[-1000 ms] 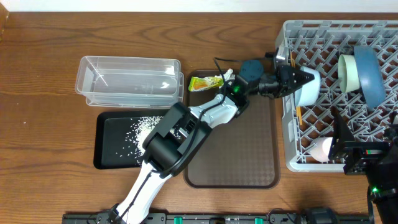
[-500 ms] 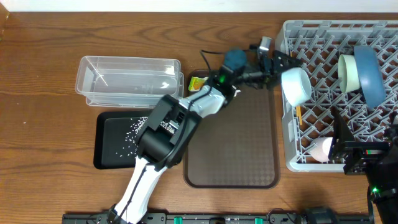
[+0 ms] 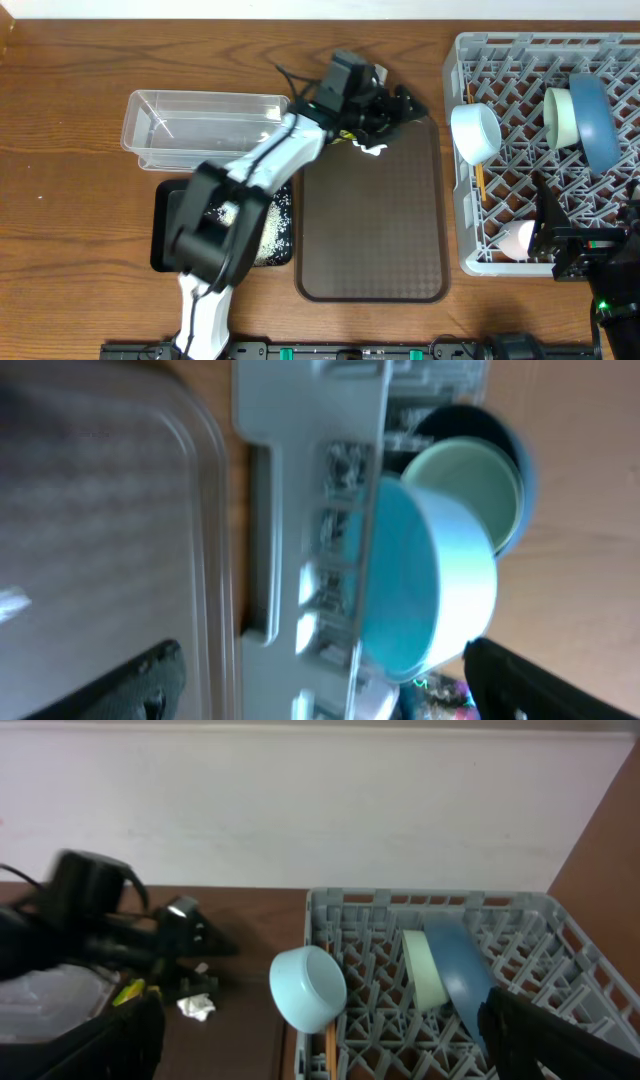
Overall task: Sort waste into correct bins and load items into the dishwasher rack
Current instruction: 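Move the left gripper to the brown tray and grasp the wrapper and tissue, then carry the wrapper and tissue left over the clear plastic container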
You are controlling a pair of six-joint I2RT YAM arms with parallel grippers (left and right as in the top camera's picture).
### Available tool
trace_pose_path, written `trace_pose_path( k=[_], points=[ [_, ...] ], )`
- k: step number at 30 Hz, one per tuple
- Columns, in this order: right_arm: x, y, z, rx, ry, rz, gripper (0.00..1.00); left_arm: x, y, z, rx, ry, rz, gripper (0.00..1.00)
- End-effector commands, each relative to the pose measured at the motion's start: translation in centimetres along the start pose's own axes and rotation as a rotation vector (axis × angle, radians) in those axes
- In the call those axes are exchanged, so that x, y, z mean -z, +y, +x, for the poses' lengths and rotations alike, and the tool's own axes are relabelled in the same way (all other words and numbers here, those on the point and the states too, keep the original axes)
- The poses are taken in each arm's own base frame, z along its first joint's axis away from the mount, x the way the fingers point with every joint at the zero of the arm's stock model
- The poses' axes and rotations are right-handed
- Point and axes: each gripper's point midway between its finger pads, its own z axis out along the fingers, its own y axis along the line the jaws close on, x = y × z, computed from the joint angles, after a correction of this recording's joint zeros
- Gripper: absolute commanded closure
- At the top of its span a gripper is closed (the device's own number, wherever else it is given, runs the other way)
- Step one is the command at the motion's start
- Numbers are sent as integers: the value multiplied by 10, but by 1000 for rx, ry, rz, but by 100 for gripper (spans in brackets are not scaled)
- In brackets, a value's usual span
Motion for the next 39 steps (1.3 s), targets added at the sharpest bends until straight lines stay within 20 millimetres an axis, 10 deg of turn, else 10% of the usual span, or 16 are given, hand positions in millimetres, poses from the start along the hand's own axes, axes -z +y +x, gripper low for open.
trace_pose_path(
  k=[1,7,15,27,35,39],
  points=[
    [0,-1,-1,5,-2,4,1,38,3,-22,-343,-167,-215,9],
    [0,-1,-1,5,-2,4,1,75,87,-28,-512,-157,-708,10],
    [0,-1,-1,5,-2,4,1,80,126,-32,-671,-64,-887,24],
    [0,-1,-1,5,-2,4,1,50,141,-23,-880,68,-908,30],
    [0,-1,-1,5,-2,4,1,51,131,-28,-893,30,-897,94],
    [0,-1,-1,5,-2,4,1,78,102,-19,-860,0,-889,94]
  ],
)
